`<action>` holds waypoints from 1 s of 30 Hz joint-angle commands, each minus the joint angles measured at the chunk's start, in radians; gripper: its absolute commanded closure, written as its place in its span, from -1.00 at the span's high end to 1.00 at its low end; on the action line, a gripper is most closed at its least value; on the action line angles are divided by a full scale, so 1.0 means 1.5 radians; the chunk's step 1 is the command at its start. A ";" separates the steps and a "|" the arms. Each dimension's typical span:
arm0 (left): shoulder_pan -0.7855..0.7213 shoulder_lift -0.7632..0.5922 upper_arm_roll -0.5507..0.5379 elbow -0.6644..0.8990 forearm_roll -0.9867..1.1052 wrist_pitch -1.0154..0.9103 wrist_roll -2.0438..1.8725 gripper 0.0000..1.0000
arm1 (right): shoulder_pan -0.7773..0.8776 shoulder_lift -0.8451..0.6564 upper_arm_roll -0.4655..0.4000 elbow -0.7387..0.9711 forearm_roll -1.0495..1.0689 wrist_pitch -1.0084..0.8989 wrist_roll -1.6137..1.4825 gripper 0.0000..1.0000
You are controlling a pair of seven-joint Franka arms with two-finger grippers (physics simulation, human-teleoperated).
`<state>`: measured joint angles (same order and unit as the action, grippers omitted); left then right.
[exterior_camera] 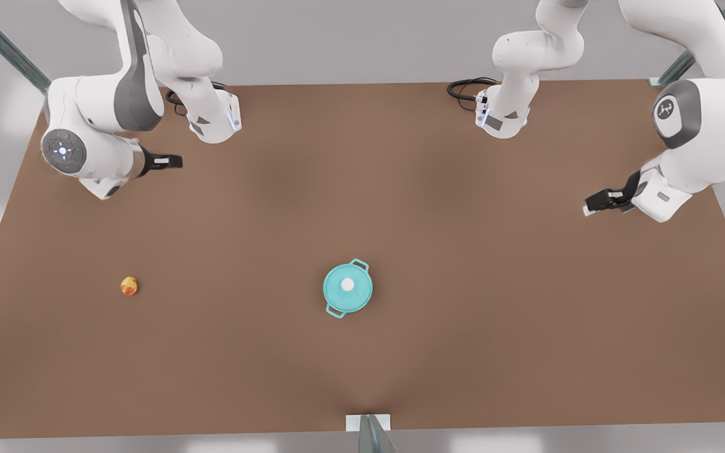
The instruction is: Open the pot lid and put the potato into the pot
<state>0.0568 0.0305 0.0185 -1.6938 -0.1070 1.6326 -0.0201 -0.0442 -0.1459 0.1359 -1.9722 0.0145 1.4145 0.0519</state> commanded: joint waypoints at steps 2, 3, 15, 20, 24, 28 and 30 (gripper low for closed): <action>-0.037 0.002 -0.004 0.020 0.001 0.010 0.001 1.00 | -0.005 -0.007 0.000 -0.009 -0.029 0.281 0.083 1.00; -0.038 0.022 -0.017 0.048 -0.004 0.009 0.000 1.00 | -0.005 -0.007 0.001 -0.009 -0.029 0.281 0.083 1.00; -0.387 0.513 -0.265 0.446 0.280 0.170 -0.894 1.00 | -0.030 0.139 -0.010 -0.007 -0.099 0.395 -0.039 1.00; -0.450 0.605 -0.224 0.516 0.306 0.280 -0.942 1.00 | -0.072 0.153 -0.012 -0.106 -0.105 0.590 -0.054 1.00; -0.450 0.644 -0.175 0.517 0.306 0.404 -0.919 1.00 | -0.092 0.188 -0.012 -0.151 -0.106 0.667 -0.062 1.00; -0.471 0.673 -0.164 0.520 0.311 0.466 -0.922 1.00 | -0.119 0.226 -0.012 -0.145 -0.145 0.699 -0.068 1.00; -0.473 0.681 -0.160 0.520 0.311 0.481 -0.921 1.00 | -0.144 0.250 -0.013 -0.138 -0.145 0.720 -0.096 1.00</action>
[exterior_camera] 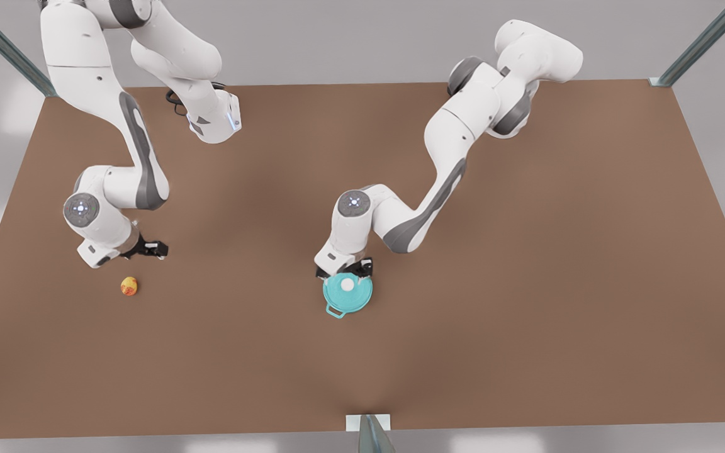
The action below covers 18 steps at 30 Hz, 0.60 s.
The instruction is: Open the pot lid and put the potato into the pot
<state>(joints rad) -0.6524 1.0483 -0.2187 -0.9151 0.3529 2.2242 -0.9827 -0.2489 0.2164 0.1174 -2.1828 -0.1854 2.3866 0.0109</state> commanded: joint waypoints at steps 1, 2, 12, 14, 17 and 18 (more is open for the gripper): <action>-0.008 0.005 0.018 0.001 0.004 0.087 -0.276 1.00 | -0.017 0.009 -0.001 0.006 -0.011 0.072 -0.082 1.00; -0.008 0.005 0.021 0.001 0.004 0.087 -0.257 1.00 | -0.028 0.025 -0.001 0.020 -0.011 0.072 -0.089 1.00; -0.015 0.015 0.034 -0.001 0.038 0.003 -0.171 1.00 | -0.074 0.167 0.016 0.169 -0.010 0.052 -0.127 1.00; -0.020 0.015 0.034 -0.003 0.038 0.001 -0.170 1.00 | -0.081 0.180 0.020 0.162 -0.012 0.058 -0.136 1.00; -0.020 0.015 0.034 -0.004 0.042 -0.011 -0.158 1.00 | -0.116 0.200 0.039 0.150 -0.048 0.073 -0.148 1.00; -0.021 0.021 0.036 -0.004 0.050 -0.011 -0.158 1.00 | -0.131 0.206 0.052 0.145 -0.050 0.073 -0.149 1.00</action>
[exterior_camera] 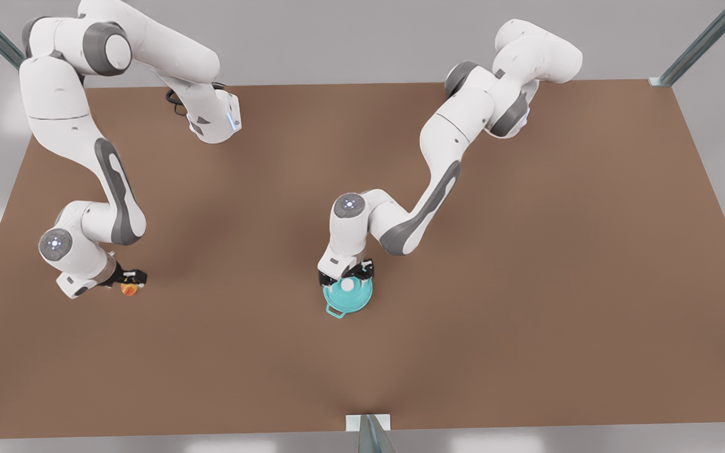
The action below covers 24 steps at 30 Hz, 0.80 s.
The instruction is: Open the pot lid and put the potato into the pot
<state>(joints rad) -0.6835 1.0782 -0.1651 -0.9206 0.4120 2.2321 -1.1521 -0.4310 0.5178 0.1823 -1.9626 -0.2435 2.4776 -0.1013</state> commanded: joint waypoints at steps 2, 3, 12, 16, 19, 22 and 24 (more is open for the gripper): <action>0.000 0.005 0.001 0.000 0.011 -0.016 -0.046 0.87 | -0.019 0.012 0.010 -0.007 -0.024 0.014 -0.078 1.00; -0.001 0.006 0.001 0.000 0.011 -0.016 -0.046 0.64 | -0.026 0.015 0.011 -0.007 -0.026 0.014 -0.079 1.00; 0.008 -0.012 0.000 0.002 -0.012 -0.094 -0.003 -0.15 | -0.093 0.058 0.062 0.000 -0.073 0.034 -0.084 1.00; 0.123 -0.018 -0.005 0.004 -0.046 -0.088 0.041 -0.15 | -0.107 0.066 0.073 0.005 -0.083 0.034 -0.084 1.00; 0.249 -0.003 -0.018 0.002 -0.111 -0.017 0.152 -0.15 | -0.108 0.066 0.074 0.006 -0.083 0.035 -0.083 0.85; 0.286 0.044 -0.027 0.002 -0.112 0.046 0.201 -0.15 | -0.109 0.066 0.074 0.007 -0.083 0.038 -0.082 0.63; 0.288 0.059 -0.027 0.001 -0.112 0.073 0.211 -0.15 | -0.109 0.066 0.074 0.007 -0.083 0.038 -0.079 0.48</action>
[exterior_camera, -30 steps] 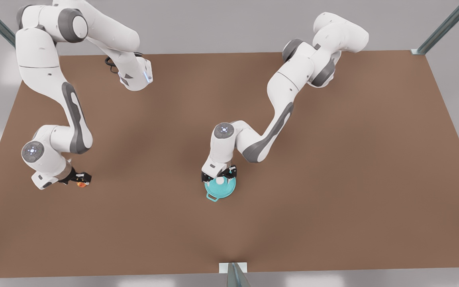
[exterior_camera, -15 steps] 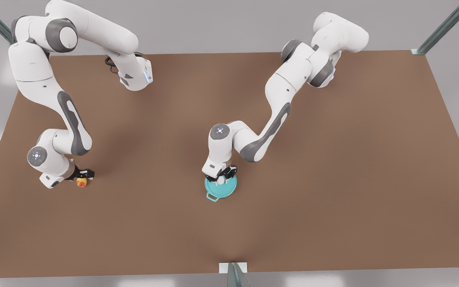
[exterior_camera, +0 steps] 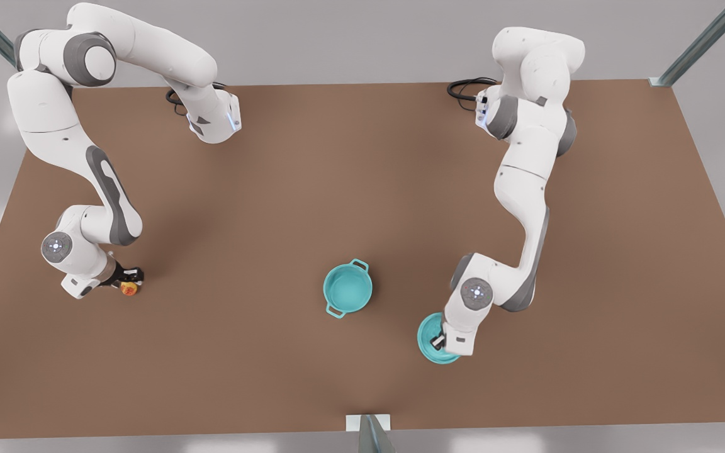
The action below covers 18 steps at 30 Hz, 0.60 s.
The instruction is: Open the pot lid and put the potato into the pot
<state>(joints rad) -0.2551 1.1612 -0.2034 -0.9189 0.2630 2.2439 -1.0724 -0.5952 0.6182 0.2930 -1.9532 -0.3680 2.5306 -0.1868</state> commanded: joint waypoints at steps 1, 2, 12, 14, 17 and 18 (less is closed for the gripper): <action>0.003 0.003 0.000 0.000 -0.013 0.058 0.167 0.02 | 0.000 0.000 0.001 0.000 0.000 0.002 -0.021 0.48; 0.010 -0.005 -0.001 0.001 -0.013 0.012 0.207 0.90 | 0.001 0.000 0.001 0.000 0.000 0.003 -0.019 0.42; 0.274 -0.657 -0.015 -0.478 -0.171 -0.367 0.641 1.00 | 0.003 0.003 0.002 0.000 0.001 0.012 -0.009 0.12; 0.281 -0.651 -0.015 -0.477 -0.171 -0.355 0.641 1.00 | 0.003 0.003 0.002 0.000 0.001 0.012 -0.009 0.08; 0.275 -0.650 -0.020 -0.473 -0.171 -0.355 0.635 1.00 | 0.003 0.002 0.002 0.000 0.002 0.007 -0.010 0.03; 0.275 -0.650 -0.020 -0.473 -0.170 -0.355 0.636 1.00 | 0.003 0.000 0.002 0.000 0.002 0.003 -0.011 0.03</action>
<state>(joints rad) 0.1583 0.1863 -0.2311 -1.6298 0.0153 1.7272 -0.5236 -0.5913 0.6201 0.2961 -1.9532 -0.3611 2.5430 -0.2025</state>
